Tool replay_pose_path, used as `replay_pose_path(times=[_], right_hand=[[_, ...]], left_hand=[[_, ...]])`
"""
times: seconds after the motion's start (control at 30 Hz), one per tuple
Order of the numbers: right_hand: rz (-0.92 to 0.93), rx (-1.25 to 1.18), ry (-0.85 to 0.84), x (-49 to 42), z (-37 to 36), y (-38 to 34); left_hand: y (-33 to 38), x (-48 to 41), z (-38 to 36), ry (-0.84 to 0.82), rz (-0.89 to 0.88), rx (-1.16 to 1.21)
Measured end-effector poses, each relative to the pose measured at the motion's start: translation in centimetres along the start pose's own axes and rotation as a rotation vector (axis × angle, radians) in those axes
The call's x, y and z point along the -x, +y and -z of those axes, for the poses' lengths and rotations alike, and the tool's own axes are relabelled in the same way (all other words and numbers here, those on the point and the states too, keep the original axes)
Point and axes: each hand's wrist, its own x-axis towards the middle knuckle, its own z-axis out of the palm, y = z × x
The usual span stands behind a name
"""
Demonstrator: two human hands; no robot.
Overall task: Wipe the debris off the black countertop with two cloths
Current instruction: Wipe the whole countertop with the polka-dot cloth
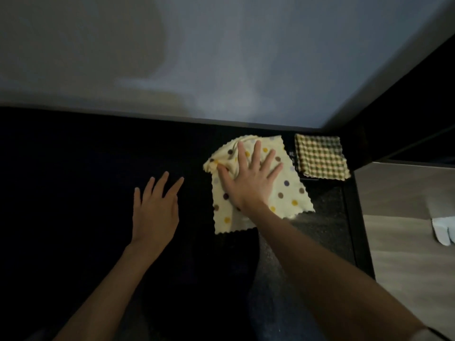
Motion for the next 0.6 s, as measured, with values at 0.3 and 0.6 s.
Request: replay_pose_path(times=[0.3,0.6], right_hand=[[0.454,0.089,-0.022,-1.4,0.0,-2.1],[0.387,0.176,-0.02,14.0,-0.1,10.5]], left_hand=[[-0.3,-0.3,0.4,-0.026,0.001,-0.07],[1.6,-0.2,2.1,-0.16,0.091,-0.084]])
